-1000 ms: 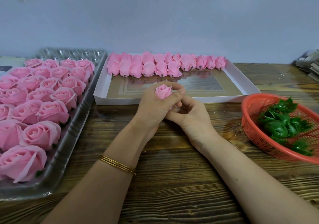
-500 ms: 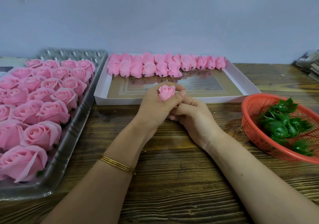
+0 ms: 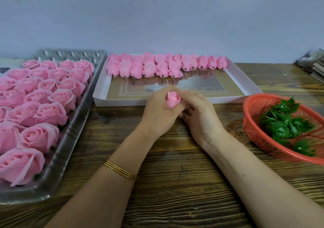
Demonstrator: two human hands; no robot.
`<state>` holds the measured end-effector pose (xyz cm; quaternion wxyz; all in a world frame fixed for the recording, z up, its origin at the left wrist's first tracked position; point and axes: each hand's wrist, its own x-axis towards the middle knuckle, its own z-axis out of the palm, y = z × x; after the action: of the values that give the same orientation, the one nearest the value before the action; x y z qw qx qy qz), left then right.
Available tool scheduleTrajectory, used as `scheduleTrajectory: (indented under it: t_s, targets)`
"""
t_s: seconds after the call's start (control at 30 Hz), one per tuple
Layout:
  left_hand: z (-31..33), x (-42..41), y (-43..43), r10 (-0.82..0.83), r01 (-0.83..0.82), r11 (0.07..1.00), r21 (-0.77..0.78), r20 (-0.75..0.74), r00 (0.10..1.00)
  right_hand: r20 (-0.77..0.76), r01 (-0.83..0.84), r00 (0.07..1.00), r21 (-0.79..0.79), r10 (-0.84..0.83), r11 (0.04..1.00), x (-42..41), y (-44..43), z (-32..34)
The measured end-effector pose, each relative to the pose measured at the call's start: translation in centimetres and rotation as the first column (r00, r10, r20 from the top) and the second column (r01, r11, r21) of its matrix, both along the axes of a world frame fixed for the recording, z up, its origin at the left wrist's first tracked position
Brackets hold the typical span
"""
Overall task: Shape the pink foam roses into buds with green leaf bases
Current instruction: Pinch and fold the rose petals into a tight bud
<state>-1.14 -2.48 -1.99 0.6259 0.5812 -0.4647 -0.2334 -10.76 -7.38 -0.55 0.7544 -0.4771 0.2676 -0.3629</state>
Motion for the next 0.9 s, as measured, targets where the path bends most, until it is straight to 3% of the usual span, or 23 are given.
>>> scheduleTrajectory:
  t_s: [0.2,0.9]
  targets:
    - [0.24,-0.04,0.32,0.003,-0.005,1.0,0.029,0.094,0.996,-0.022,-0.018,1.0,0.007,0.018,1.0,-0.05,0.09,0.06]
    - [0.57,-0.11,0.58,-0.028,0.012,0.994,0.109,0.145,0.989,-0.075,-0.02,0.997,-0.043,0.017,0.999,0.17,-0.35,-0.5]
